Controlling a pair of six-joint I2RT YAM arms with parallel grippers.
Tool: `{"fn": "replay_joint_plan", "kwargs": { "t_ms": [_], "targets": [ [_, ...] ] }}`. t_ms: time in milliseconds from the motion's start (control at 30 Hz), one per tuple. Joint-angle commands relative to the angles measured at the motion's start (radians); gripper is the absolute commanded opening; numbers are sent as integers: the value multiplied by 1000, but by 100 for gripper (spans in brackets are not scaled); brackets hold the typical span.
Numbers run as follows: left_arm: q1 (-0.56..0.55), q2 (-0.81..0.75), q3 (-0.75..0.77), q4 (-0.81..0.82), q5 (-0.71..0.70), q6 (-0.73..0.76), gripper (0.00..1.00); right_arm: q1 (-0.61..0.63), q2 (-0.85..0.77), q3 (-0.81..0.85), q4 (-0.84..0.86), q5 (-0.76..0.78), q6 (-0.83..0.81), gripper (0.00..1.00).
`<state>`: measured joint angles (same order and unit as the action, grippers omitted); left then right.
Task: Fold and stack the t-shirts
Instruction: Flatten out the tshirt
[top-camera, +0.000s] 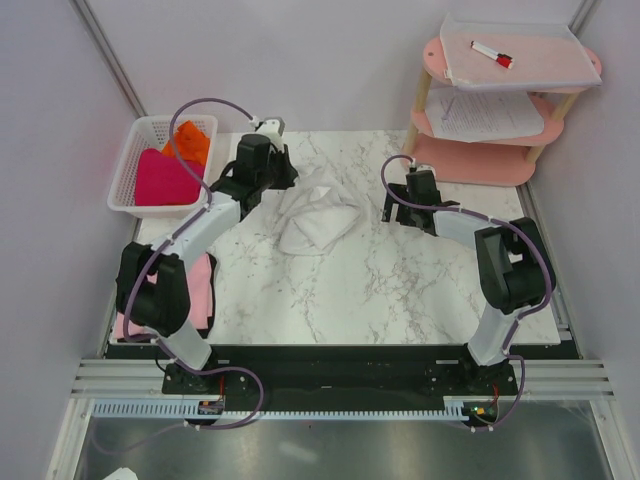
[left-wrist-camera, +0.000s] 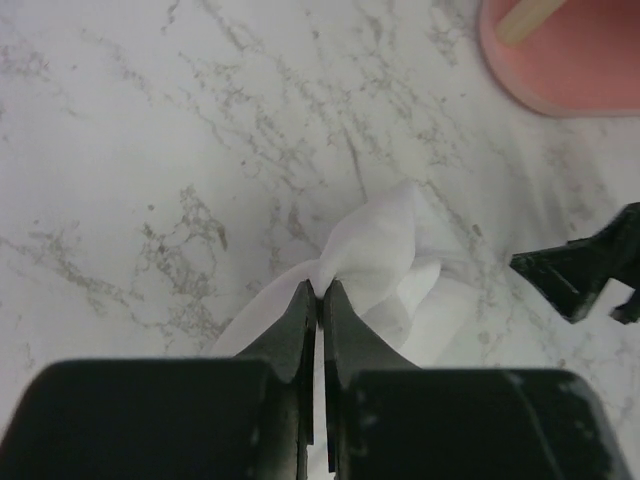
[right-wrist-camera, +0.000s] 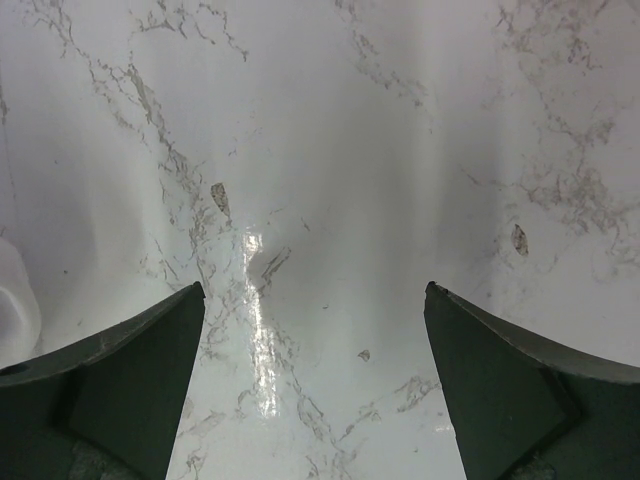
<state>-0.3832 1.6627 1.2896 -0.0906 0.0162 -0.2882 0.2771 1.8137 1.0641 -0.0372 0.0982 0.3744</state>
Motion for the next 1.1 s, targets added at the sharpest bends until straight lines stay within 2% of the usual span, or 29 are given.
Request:
{"fn": "replay_joint_plan", "kwargs": {
  "t_ms": [0, 233, 367, 433, 467, 533, 567, 700, 900, 933, 1067],
  "targets": [
    [-57, -81, 163, -23, 192, 0, 2, -21, -69, 4, 16, 99, 15, 98],
    [-345, 8, 496, -147, 294, 23, 2, -91, -217, -4, -13, 228, 31, 98],
    [-408, 52, 693, -149, 369, -25, 2, -144, -293, -41, -24, 297, 46, 98],
    [-414, 52, 743, -150, 381, -43, 2, -159, -332, -73, -21, 305, 57, 98],
    [-414, 39, 776, -153, 367, -42, 2, -168, -341, -82, -20, 310, 57, 98],
    [-410, 3, 781, -161, 234, -20, 2, -173, -356, -102, -18, 308, 54, 98],
    [-404, -36, 772, -161, 149, -11, 2, -174, -358, -111, -18, 305, 52, 98],
    [-301, -118, 688, -185, 42, -54, 2, -173, -347, -118, -15, 267, 55, 98],
    [14, -214, 320, -212, 10, -163, 2, -174, -320, -122, -7, 180, 55, 98],
    [50, -222, 233, -219, 10, -170, 2, -174, -312, -122, -4, 164, 55, 98],
    [194, -254, 45, -222, 4, -183, 2, -156, -291, -121, -9, 86, 37, 98]
  ]
}}
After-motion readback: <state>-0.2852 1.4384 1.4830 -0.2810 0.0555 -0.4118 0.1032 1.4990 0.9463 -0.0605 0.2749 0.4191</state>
